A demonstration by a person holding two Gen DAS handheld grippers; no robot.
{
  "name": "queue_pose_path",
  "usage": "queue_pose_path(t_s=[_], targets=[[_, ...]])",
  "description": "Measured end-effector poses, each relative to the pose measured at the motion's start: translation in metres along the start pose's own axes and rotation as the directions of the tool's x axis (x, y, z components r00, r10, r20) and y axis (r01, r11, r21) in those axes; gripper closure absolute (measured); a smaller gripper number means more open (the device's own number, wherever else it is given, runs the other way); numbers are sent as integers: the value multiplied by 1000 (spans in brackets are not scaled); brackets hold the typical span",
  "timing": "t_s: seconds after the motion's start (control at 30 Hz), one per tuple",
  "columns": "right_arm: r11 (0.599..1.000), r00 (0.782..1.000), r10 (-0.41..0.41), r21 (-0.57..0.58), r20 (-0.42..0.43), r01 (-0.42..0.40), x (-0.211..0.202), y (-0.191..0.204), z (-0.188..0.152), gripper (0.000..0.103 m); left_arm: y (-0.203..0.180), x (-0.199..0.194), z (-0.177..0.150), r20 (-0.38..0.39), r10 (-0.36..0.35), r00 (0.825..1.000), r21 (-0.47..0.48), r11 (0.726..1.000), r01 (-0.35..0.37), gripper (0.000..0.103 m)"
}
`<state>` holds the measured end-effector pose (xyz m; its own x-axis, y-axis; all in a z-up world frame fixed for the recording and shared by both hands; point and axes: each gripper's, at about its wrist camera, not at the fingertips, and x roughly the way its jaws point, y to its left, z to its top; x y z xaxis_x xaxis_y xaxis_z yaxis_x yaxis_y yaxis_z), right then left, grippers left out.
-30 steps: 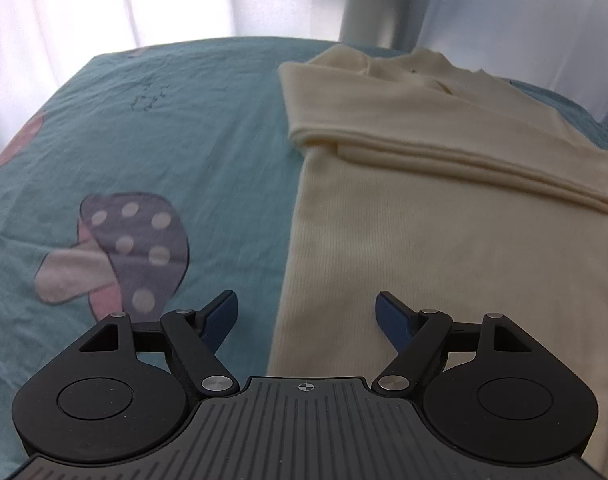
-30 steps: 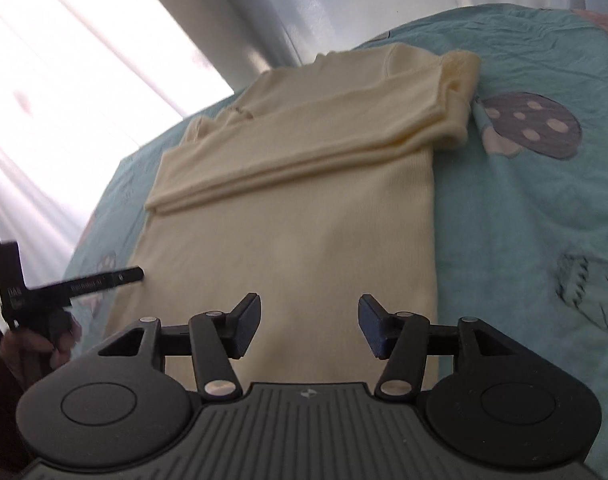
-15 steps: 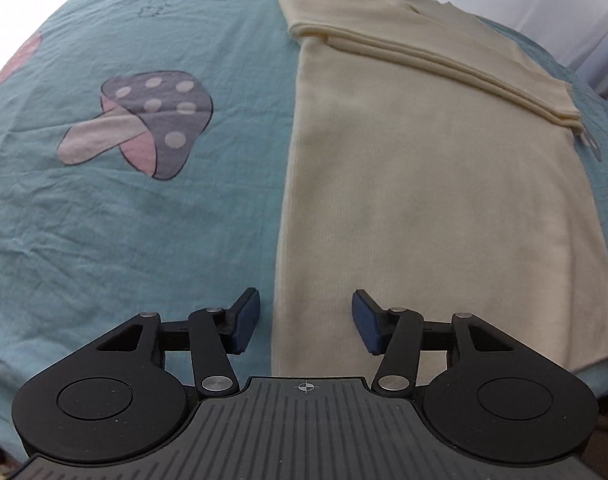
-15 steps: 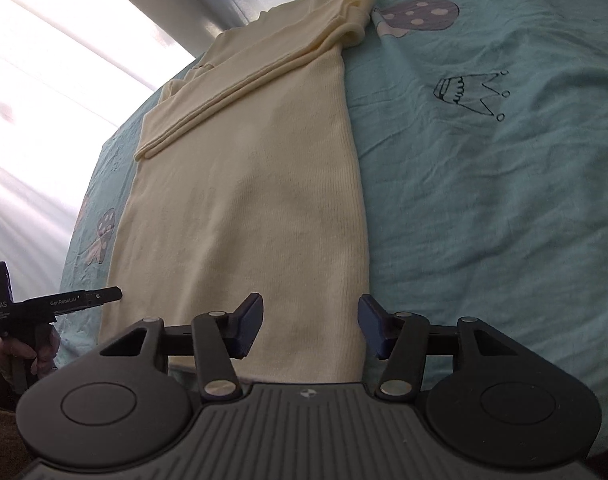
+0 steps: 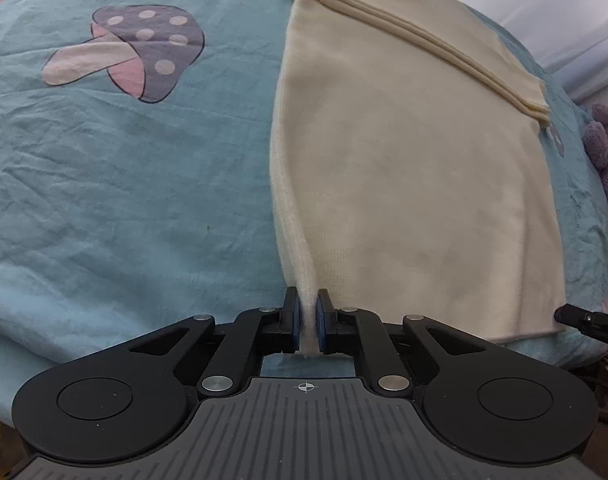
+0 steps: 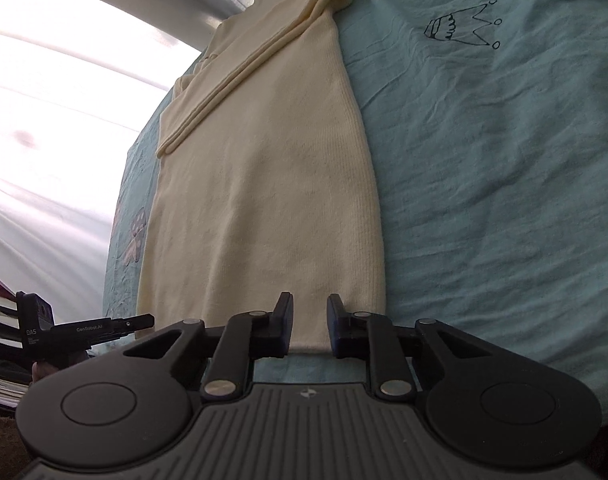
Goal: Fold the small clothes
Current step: 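Grasp the hem with the left gripper while the right gripper grasps the hem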
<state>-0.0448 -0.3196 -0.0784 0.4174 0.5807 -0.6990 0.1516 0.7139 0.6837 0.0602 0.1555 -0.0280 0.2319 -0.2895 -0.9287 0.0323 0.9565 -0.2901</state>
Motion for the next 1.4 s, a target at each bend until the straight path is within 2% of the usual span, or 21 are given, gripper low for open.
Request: queue_pose_path(t_s=[0.13,0.3,0.43,0.53,0.6,0.63,0.67,0.73,0.77,0.83,0.9,0.93,1.0,1.07,1.1,1.23,1.4], targets=[[1000,1000,3,-5,-12,-3,6,1,-3,99,-2,0,0,-11,0,1000,19,1000,0,93],[999,999,44,-6,9,-44,5,3,-3,102,-3,2,4,-18,-13,1000,26,1000,14,94],[999,998,47,12,36,-48,-3,-3,2,103,-1,2,4,-15,-21,1000,15,1000,21,94],[1000,999,-1,-18,54,2,-11,0,6,97,5,0,4,-15,-28,999,13,1000,28,94],[999,999,-31,-17,43,32,-17,-4,10,82,6,0,4,-16,-43,999,12,999,43,93],[999,998,-44,-8,45,44,-19,-8,10,71,9,-2,2,-16,-54,998,7,998,54,92],[998,998,-55,3,40,55,-20,-12,11,70,11,-2,2,-17,-68,998,2,998,68,87],[997,998,-66,37,9,66,-19,-21,11,71,13,-3,2,-10,-101,995,0,995,101,78],[998,999,-45,54,7,45,-20,-25,11,71,11,-3,2,-8,-118,993,4,993,118,68],[998,1000,-10,66,-9,11,-16,-26,10,71,9,-2,3,-9,-147,989,20,989,147,59],[999,1000,1,49,-22,0,-10,-22,8,72,7,0,3,-12,-152,988,33,988,152,58],[999,1000,5,47,-27,-4,-6,-20,7,78,7,0,4,-13,-150,989,34,988,150,58],[999,1000,-1,52,-31,2,-3,-21,7,89,7,1,5,-18,-134,991,34,990,135,67],[998,999,-6,61,-32,8,-1,-23,7,96,7,1,6,-22,-108,994,43,993,108,89],[998,1000,2,67,-30,0,-1,-24,7,96,8,1,6,-24,-103,994,42,994,104,93],[996,999,50,71,-14,-49,-4,-24,10,97,10,-7,9,13,-131,991,8,991,131,95],[990,993,99,94,70,-105,-13,-20,24,97,11,-41,27,170,-192,967,-18,980,198,95]])
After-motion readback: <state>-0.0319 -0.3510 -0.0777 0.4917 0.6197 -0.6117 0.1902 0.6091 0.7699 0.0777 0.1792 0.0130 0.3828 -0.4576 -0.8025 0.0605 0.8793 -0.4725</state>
